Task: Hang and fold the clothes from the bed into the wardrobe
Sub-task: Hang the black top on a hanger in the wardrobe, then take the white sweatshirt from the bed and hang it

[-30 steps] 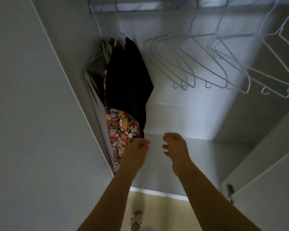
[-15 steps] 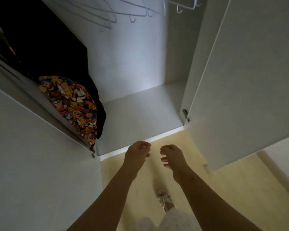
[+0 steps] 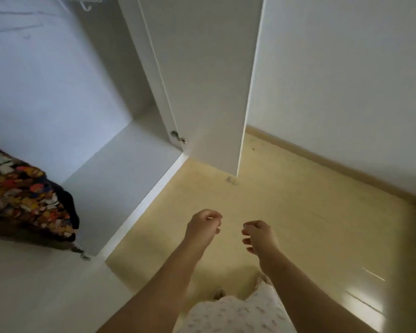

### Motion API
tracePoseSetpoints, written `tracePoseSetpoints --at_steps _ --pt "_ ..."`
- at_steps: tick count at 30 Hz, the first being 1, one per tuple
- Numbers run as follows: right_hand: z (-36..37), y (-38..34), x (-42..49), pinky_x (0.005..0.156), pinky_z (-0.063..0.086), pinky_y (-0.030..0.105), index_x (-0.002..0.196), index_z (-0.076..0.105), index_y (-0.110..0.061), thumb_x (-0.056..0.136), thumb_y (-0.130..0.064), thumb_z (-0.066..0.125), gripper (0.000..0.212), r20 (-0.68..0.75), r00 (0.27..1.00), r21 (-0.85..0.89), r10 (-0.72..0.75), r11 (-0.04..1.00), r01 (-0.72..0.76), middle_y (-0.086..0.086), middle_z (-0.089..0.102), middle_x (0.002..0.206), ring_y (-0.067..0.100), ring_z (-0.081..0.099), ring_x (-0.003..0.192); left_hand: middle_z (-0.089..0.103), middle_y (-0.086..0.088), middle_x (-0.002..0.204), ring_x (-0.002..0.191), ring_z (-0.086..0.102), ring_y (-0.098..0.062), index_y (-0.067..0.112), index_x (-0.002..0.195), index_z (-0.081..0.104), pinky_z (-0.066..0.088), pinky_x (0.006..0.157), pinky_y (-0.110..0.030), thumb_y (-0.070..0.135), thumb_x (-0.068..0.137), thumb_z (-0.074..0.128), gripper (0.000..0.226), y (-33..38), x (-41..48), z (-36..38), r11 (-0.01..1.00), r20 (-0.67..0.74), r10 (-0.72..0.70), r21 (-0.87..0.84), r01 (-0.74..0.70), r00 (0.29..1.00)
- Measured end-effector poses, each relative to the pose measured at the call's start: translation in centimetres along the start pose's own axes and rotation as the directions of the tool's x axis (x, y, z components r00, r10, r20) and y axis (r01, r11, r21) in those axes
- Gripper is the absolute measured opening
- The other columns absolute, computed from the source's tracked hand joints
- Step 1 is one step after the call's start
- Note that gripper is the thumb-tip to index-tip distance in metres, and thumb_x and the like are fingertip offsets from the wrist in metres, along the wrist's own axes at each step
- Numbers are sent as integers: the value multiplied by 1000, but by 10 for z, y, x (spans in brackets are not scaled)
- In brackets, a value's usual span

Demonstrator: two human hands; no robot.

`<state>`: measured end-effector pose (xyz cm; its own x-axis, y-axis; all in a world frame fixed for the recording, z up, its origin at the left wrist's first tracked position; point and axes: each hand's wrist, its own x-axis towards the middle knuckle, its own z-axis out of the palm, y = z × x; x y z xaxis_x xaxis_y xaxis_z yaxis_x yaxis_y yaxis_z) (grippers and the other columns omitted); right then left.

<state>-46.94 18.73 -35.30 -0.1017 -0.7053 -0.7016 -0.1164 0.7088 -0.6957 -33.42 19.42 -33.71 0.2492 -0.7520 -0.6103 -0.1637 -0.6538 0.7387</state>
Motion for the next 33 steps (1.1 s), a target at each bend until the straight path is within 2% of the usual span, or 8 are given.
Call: tracePoseSetpoints --at_steps 5,8,12,17,20,25,30,33 --pt "-91 44 -27 52 33 23 79 54 -12 89 -4 47 15 -204 977 221 67 975 -21 3 54 72 16 47 57 63 5 76 74 62 -14 27 78 59 43 68 -24 25 89 54 12 16 -24 94 973 244 93 182 -139 965" --pt "-147 75 -48 52 32 23 76 54 -14 90 -4 47 19 -310 943 354 124 935 -7 3 54 73 16 48 58 60 6 69 72 59 -16 24 77 60 41 65 -24 23 89 54 13 17 -50 159 938 369 109 268 -218 923" --pt "-232 126 -88 53 35 23 77 56 -16 90 -6 47 19 -442 873 478 205 878 36 1 56 73 14 50 59 58 5 67 70 55 -17 26 71 58 38 63 -25 19 89 52 20 5 -102 256 887 539 91 339 -314 837" --pt "-341 203 -144 57 39 25 80 56 -17 91 -8 46 18 -563 768 554 305 829 76 2 58 80 16 51 65 58 4 69 69 54 -17 26 71 59 36 57 -25 17 90 52 22 -20 -188 379 814 707 45 384 -436 706" --pt "-399 240 -168 55 37 23 82 56 -16 89 -6 46 16 -597 731 594 331 795 125 3 57 79 17 50 64 59 3 70 70 55 -17 26 73 59 38 62 -25 17 91 51 21 -31 -232 439 781 759 23 393 -486 651" --pt "-467 287 -201 53 35 23 78 56 -14 87 -3 46 18 -631 651 675 423 713 190 3 55 74 16 49 58 57 3 68 60 51 -11 23 73 58 37 53 -21 11 90 51 22 -39 -293 508 745 811 -8 395 -538 585" --pt "-508 315 -208 55 36 24 78 56 -14 88 -4 48 17 -594 623 762 509 605 232 3 55 74 16 51 61 57 5 70 57 51 -8 22 74 56 36 51 -20 10 91 48 23 -40 -322 565 692 834 -71 436 -576 547" --pt "-538 324 -206 56 38 24 80 57 -15 88 -6 48 15 -590 621 769 516 592 239 2 57 76 16 52 62 58 3 73 58 52 -9 22 76 57 37 50 -18 11 92 48 21 -37 -328 604 673 838 -84 446 -590 538"
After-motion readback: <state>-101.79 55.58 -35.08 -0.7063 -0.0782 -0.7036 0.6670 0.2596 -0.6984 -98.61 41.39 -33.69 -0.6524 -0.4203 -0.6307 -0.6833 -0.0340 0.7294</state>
